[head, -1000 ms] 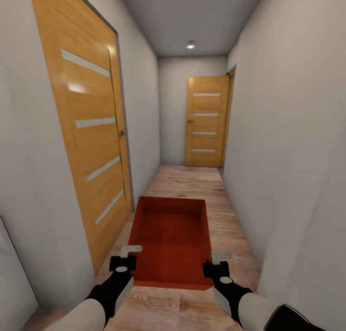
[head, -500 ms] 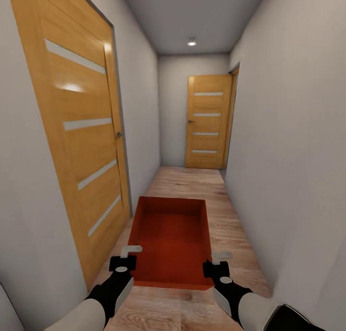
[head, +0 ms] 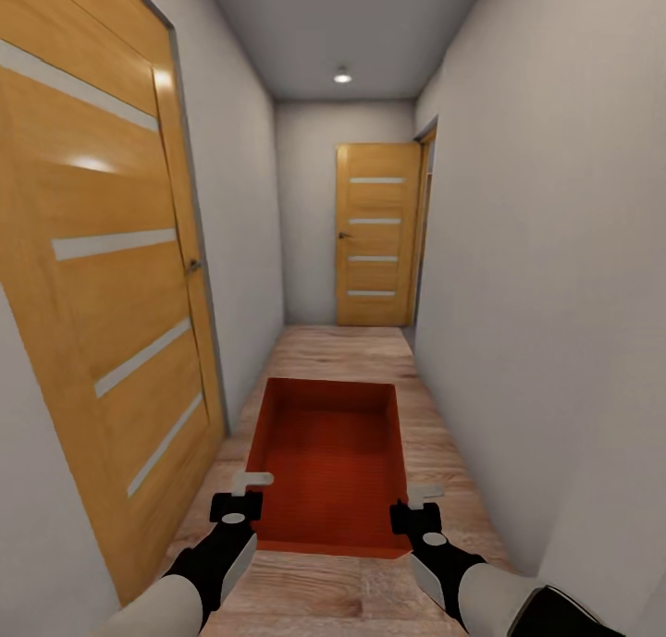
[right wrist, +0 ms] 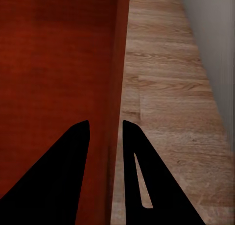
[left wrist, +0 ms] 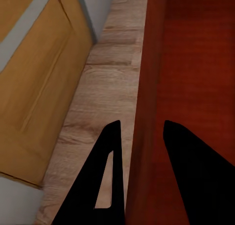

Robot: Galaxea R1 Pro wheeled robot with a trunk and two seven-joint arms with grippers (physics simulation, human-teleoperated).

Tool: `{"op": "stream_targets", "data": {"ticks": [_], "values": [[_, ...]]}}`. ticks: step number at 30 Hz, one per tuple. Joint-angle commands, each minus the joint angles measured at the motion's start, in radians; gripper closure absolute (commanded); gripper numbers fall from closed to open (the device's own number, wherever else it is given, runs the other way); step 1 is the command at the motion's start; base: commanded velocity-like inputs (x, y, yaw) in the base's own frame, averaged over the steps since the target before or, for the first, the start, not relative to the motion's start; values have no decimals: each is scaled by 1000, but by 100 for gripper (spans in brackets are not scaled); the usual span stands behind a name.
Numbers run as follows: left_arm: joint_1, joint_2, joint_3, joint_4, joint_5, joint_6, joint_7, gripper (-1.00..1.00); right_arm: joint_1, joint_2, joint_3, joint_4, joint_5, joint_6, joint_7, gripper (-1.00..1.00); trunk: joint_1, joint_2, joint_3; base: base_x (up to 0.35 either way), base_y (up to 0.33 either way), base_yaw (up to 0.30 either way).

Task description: Move the two storage containers from the living room to the garage. In the garage, place one container on the floor and stack the other container on top of it (either order is fine).

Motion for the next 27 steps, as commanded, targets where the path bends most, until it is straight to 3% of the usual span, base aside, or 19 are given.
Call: {"op": "stream_targets", "data": {"ticks": [1,27], "values": [[-1,-8,14,-6,81,6,7,100,-1,0,2,3,-23,-7,-46,100,0,-1,-1,321,45,-92],[-1,-8,14,-6,82,4,7,100,-1,1,2,3,-23,-7,-46,100,0,-1,-1,321,3,-6]]}}
